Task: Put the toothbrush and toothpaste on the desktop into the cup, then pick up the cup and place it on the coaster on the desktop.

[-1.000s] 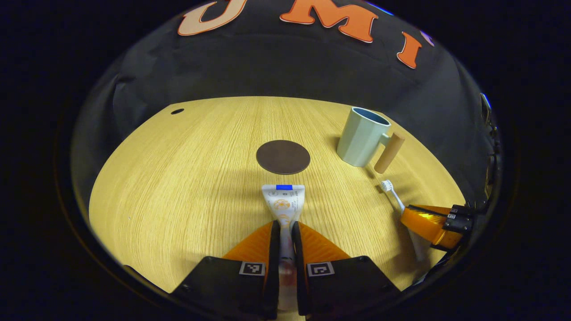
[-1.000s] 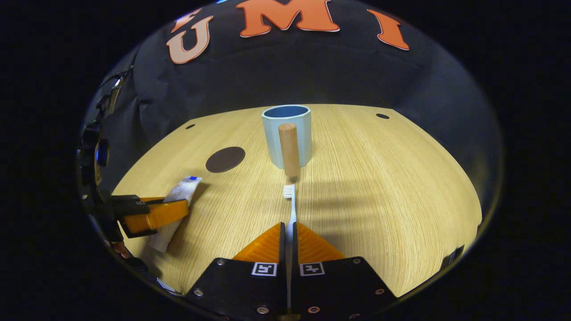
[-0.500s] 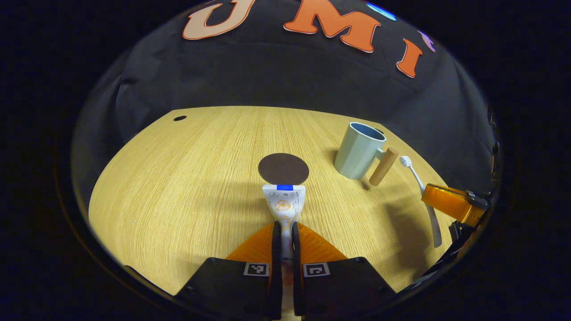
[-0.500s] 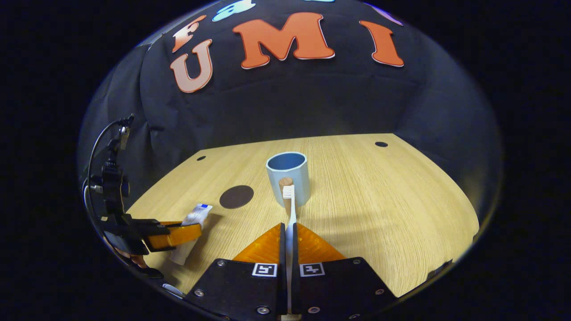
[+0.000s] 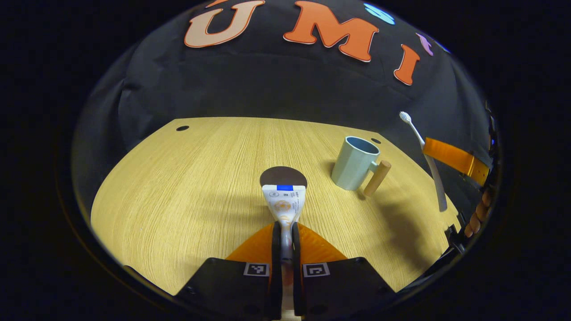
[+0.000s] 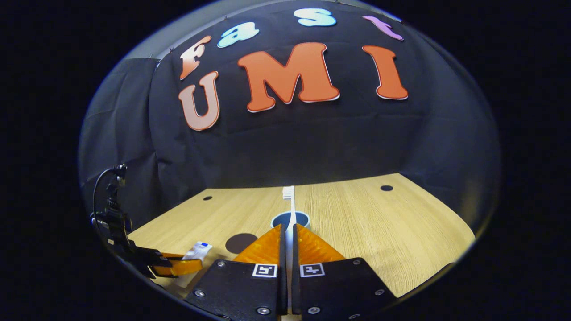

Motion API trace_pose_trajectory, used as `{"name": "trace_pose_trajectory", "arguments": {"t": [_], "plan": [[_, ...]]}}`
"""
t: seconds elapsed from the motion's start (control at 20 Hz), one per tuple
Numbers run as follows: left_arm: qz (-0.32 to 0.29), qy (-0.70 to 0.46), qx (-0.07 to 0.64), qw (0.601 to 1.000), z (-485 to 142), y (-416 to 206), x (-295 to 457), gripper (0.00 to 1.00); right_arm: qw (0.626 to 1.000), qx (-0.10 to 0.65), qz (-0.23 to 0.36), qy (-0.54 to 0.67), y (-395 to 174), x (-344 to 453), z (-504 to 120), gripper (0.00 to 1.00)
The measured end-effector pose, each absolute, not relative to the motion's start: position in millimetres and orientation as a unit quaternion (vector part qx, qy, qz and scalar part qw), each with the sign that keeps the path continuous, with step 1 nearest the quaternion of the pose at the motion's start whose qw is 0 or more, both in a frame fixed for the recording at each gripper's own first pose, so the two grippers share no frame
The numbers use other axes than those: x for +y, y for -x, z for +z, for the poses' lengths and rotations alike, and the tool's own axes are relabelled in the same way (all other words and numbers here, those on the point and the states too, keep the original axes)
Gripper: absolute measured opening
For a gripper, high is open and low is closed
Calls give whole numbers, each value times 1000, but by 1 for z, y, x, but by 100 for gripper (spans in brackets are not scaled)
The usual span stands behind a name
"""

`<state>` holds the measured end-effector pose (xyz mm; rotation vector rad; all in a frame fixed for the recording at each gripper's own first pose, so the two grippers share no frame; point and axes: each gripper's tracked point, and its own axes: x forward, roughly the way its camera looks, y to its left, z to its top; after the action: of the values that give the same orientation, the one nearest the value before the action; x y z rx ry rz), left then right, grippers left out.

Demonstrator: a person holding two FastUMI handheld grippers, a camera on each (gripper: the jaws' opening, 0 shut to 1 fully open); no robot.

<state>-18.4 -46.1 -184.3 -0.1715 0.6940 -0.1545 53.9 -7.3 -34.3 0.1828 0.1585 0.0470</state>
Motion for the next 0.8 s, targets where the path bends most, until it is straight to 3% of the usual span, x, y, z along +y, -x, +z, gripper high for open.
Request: {"name": "trace_pose_trajectory", "arguments": {"t": [0.8], "plan": [[-48, 89, 306, 947, -166, 21, -45, 13, 987, -99, 77, -98, -113, 9, 36, 4]]}}
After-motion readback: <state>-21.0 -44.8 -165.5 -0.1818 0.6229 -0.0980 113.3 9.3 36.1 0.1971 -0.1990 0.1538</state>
